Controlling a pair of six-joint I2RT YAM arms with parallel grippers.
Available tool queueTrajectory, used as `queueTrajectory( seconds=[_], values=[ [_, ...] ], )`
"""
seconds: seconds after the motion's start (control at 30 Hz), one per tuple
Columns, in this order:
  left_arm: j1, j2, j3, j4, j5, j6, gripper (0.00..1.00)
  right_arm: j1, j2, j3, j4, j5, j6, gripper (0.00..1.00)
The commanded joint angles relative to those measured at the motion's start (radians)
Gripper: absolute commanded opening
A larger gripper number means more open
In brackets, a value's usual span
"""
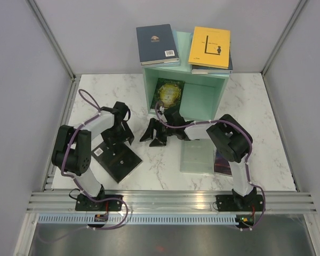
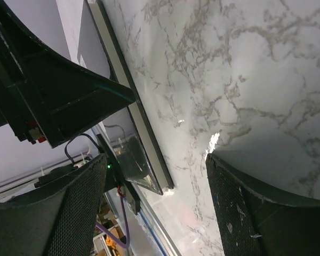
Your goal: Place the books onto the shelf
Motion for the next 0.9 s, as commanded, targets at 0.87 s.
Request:
queueTrajectory(
  seconds=[0.87],
  values=[
    [0.435, 0.004, -0.17, 0.092, -0.031, 0.104, 0.9, -0.017, 0.03, 0.035, -0.083, 0.037, -0.045, 0.8]
  ],
)
